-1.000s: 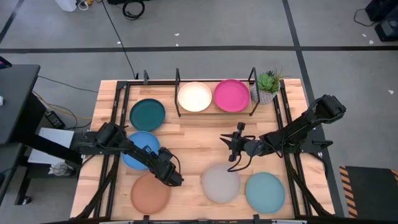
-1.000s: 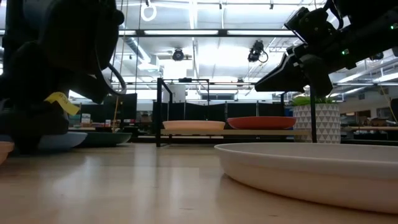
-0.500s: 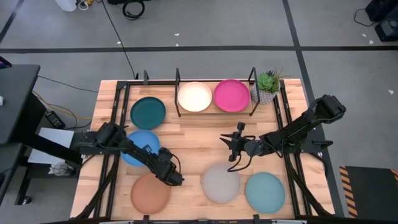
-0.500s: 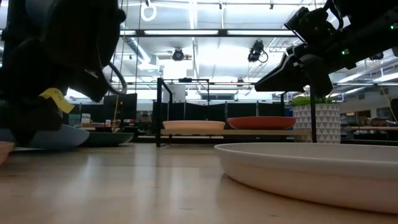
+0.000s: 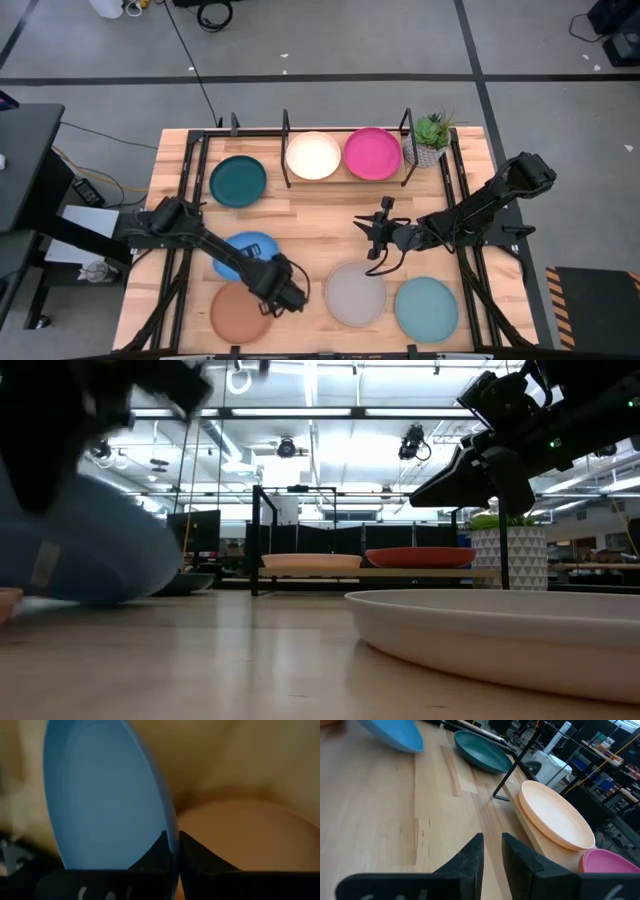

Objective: Place and stack plates onto a shelf
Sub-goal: Stack the blue plate on the pink plate on the shelf

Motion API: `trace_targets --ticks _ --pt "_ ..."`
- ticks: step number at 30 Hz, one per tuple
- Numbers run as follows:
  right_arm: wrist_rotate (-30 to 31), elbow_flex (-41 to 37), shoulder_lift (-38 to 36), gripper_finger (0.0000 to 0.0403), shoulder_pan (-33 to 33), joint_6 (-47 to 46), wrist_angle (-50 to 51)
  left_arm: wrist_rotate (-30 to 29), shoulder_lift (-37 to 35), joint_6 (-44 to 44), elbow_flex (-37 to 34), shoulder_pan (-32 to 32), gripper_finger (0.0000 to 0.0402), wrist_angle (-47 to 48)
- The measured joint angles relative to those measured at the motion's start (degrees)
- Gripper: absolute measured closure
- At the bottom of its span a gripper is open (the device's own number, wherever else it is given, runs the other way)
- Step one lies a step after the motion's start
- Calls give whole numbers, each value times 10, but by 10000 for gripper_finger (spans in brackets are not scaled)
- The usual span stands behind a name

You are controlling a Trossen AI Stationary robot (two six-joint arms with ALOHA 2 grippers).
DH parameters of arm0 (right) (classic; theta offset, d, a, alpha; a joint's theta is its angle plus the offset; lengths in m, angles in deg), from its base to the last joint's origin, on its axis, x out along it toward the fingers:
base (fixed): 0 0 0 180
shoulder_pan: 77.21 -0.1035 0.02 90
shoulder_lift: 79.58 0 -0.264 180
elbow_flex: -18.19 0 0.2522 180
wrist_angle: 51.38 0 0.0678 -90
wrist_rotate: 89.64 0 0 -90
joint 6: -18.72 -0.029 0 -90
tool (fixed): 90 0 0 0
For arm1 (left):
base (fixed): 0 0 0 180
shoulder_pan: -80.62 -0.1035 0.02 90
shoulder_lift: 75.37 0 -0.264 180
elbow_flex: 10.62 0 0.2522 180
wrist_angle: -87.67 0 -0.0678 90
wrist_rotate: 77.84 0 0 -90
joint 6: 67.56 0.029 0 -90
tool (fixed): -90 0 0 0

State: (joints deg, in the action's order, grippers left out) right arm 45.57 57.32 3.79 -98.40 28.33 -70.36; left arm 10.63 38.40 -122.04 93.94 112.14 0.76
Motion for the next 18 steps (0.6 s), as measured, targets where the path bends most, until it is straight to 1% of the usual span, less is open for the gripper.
trace_targets --ticks 4,5,8,12,15,18 --pt "0 0 0 328 0 -7 3 -4 0 71 61 15 378 -1" --pt "0 0 0 328 0 -9 5 -16 0 91 75 18 378 1" --pt "1 0 0 328 0 -16 6 -84 0 164 99 26 378 -1" --pt "9 0 0 328 -5 -18 8 -184 0 284 101 31 377 5" --pt "50 0 -4 328 -17 6 8 -245 0 378 101 26 377 5" --pt "89 0 -20 328 -32 24 8 -272 0 458 101 9 377 -7"
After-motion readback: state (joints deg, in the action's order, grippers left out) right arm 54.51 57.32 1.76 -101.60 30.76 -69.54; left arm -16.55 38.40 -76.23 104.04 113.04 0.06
